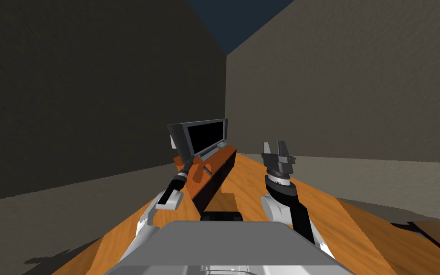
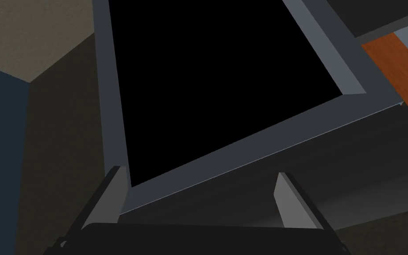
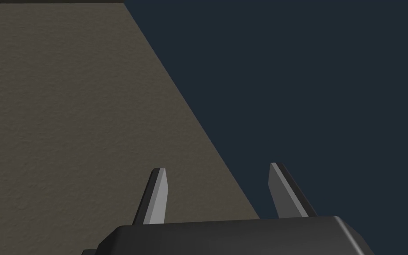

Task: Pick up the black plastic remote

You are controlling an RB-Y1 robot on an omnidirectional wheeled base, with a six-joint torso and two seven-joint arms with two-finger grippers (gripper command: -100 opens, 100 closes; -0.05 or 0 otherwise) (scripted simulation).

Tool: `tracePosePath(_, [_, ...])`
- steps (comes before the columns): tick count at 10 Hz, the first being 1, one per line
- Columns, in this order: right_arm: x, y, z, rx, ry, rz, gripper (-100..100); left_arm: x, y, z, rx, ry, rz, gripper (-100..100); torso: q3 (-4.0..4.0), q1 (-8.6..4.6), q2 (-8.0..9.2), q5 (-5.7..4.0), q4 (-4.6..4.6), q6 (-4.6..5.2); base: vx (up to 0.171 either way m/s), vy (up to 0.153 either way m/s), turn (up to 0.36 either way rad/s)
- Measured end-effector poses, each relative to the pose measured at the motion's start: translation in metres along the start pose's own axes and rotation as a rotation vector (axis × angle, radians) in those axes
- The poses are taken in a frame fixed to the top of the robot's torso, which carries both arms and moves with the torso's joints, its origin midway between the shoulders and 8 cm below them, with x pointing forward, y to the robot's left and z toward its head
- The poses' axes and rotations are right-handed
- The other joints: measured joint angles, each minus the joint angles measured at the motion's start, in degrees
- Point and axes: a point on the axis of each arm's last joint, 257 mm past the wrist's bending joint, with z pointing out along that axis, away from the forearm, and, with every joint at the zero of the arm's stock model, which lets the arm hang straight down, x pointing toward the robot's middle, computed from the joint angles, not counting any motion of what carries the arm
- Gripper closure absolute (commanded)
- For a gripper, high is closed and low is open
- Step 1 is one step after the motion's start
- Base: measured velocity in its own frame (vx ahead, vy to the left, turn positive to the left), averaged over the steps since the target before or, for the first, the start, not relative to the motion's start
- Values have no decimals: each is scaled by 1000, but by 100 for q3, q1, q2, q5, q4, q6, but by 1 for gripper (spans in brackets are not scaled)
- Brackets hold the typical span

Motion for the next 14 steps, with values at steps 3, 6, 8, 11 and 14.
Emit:
tracePosePath(3, [0, 0, 0, 0, 0, 0, 0, 11, 30, 11, -79, 51, 35, -100, -1, -1, -2, 0, 0, 3, 0, -5, -109])
tracePosePath(6, [0, 0, 0, 0, 0, 0, 0, 26, 56, 12, -145, 91, 58, -100, -1, -2, -2, -1, 0, 2, 3, -5, -75])
tracePosePath(8, [0, 0, 0, 0, 0, 0, 0, 34, 78, 16, -196, 125, 80, -100, -2, -1, -4, 0, 0, 2, 6, -6, -125])
tracePosePath(11, [0, 0, 0, 0, 0, 0, 0, 45, 107, 18, -267, 167, 102, -100, -2, -1, -5, -1, 0, 2, 6, -6, -73])
tracePosePath(14, [0, 0, 0, 0, 0, 0, 0, 55, 140, 14, -354, 220, 127, -100, -3, 0, -5, 0, -1, -3, 13, -8, -117])
